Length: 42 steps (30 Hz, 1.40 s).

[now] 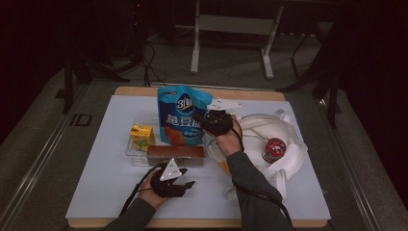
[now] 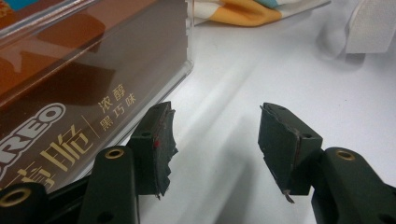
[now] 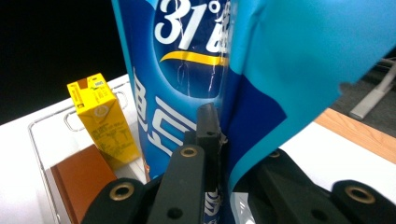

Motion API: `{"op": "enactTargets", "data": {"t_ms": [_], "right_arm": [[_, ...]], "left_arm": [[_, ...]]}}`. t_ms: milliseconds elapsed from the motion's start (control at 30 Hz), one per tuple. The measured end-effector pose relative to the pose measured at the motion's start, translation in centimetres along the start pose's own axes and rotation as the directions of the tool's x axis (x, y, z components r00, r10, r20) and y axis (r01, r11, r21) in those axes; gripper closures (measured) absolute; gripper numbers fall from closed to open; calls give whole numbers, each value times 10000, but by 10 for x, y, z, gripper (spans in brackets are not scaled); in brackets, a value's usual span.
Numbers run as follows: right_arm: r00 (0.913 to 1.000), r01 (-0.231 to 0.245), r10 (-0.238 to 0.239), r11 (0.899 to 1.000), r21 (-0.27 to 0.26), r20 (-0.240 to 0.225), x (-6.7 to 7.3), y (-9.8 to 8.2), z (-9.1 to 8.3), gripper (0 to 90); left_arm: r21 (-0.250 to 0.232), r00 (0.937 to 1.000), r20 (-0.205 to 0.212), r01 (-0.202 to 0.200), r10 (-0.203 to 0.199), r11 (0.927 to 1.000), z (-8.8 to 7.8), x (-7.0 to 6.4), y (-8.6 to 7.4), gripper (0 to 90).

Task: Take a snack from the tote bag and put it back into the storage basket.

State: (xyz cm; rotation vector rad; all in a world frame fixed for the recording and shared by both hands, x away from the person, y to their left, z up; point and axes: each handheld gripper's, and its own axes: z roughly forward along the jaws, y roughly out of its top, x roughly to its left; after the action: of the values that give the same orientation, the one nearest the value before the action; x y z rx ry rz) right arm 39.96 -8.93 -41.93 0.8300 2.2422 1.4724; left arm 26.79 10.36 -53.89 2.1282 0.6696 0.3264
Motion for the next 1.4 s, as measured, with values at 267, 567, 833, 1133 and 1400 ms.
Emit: {"op": "enactTargets", "data": {"t_ms": [267,567,833,1133,1400], "right_arm": [[9999,-138,138,9999,25,20,5,0,-2,753],[9972,699,-663,9908,1155,-348,2,-10,-1,595],[9931,1076,-967,9766,1862,-662,-2,-19,-3,581],[9903,1162,-940,9642,2382,-1028,-8,-23,-2,682],[9917,1203,-1051,9624,2434,-745,-1,-24,2,775]], "left_arm": [[12,10000,-6,-16,16,10000,0,0,0,453],[22,10000,-7,-10,10,10000,0,0,0,453],[22,10000,7,-3,3,10000,0,0,0,452],[29,10000,-17,-19,19,10000,0,-1,0,452],[65,10000,-34,-28,28,10000,1,-1,0,452]]}}
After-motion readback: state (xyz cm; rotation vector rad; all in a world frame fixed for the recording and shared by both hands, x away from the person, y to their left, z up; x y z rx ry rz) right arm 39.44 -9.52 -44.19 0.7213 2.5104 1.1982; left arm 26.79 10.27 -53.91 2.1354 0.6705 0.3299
